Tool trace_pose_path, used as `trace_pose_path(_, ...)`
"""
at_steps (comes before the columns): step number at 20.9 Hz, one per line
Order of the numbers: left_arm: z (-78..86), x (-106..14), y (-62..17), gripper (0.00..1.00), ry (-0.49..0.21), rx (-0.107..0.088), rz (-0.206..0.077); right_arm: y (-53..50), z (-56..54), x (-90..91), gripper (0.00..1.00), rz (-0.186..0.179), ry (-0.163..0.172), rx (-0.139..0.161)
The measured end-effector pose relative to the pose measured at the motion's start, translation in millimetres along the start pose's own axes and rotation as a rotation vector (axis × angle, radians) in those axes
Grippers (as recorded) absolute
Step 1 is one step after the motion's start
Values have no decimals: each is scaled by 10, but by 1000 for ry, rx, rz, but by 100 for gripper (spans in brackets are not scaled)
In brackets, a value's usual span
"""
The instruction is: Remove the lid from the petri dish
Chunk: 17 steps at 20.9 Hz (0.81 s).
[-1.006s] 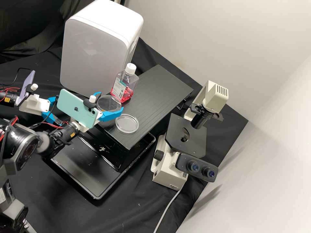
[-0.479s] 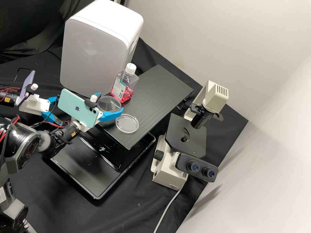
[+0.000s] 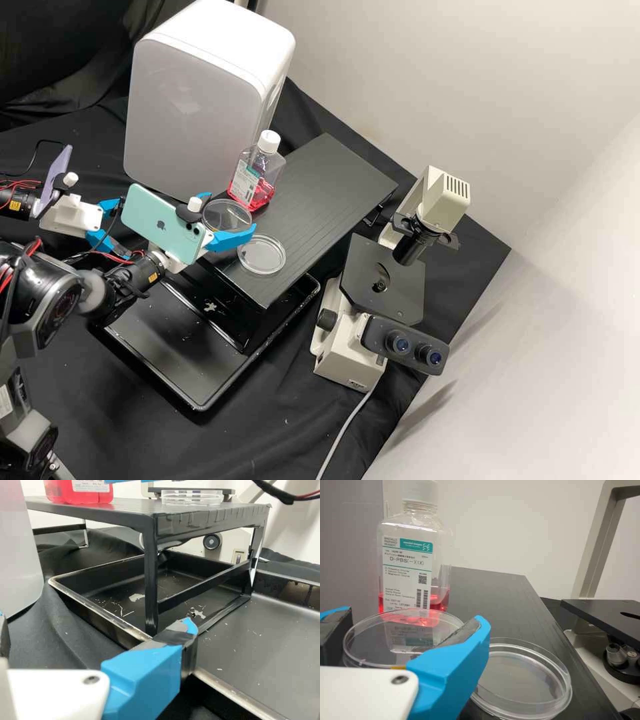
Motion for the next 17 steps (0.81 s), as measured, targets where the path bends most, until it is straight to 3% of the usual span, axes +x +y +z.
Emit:
trace_pose_path(9,0,0,0,100,0,0,0,-47,73,21,0,-8,-35,-7)
trace_pose_path(10,0,0,0,100,0,0,0,-46,72,21,100,-7,-34,-7)
trace_pose_path(17,0,0,0,100,0,0,0,-46,72,21,100,-7,-34,-7)
